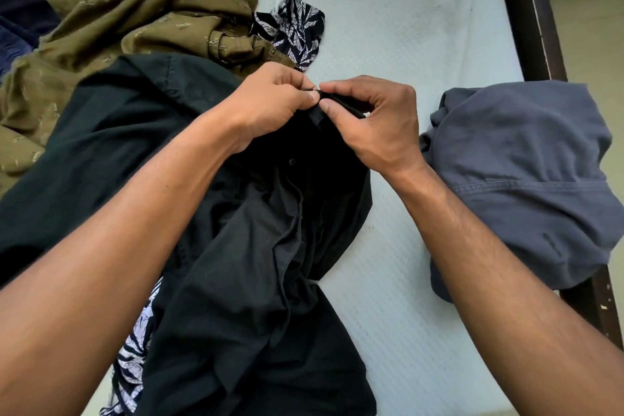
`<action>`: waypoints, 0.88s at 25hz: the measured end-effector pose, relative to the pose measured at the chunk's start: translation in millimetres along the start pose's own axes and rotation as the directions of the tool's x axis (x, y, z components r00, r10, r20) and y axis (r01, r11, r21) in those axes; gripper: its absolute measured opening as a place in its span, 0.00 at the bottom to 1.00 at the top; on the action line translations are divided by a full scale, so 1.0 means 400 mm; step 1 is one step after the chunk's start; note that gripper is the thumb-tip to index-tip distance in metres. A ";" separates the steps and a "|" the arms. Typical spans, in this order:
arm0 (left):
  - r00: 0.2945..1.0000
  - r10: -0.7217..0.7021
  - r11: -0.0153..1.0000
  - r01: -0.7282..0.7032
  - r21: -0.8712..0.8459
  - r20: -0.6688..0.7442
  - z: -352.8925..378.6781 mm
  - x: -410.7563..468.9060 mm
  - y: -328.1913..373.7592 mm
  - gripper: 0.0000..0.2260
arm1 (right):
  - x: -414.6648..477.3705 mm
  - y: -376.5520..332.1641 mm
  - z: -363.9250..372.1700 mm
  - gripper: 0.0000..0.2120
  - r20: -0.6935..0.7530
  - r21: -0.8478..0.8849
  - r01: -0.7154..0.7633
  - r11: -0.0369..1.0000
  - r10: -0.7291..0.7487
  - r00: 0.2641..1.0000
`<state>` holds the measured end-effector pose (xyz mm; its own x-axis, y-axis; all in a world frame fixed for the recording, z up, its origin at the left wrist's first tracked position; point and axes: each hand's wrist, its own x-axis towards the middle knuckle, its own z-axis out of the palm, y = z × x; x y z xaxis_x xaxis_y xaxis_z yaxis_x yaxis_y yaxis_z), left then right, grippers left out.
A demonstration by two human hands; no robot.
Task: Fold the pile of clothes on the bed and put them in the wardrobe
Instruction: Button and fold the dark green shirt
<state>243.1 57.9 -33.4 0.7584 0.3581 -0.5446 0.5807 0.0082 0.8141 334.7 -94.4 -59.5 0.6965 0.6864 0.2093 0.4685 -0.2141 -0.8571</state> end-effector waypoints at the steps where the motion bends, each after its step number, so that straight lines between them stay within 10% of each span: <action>1: 1.000 0.017 1.000 -0.017 0.005 -0.004 0.002 0.004 0.002 0.06 | -0.001 0.000 0.000 0.09 -0.008 0.019 -0.038 0.999 0.038 0.999; 9: 0.983 0.072 0.961 -0.114 0.252 0.170 0.000 0.005 -0.005 0.09 | -0.059 0.006 0.032 0.05 0.061 0.402 -0.464 0.790 0.482 0.874; 17: 0.979 0.172 0.937 -0.196 0.291 0.107 0.021 0.000 -0.022 0.09 | -0.065 0.004 0.004 0.06 0.216 0.555 -0.591 0.585 0.585 0.782; 22: 0.981 0.159 0.867 -0.195 0.458 0.116 0.020 0.008 -0.025 0.07 | -0.081 0.010 0.017 0.04 0.155 0.307 -0.532 0.789 0.510 0.846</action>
<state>242.2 51.4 -44.8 0.8701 0.2444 -0.4281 0.4917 -0.4904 0.7195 310.2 -112.8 -73.0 0.7439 0.5793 -0.3331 -0.1675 -0.3209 -0.9322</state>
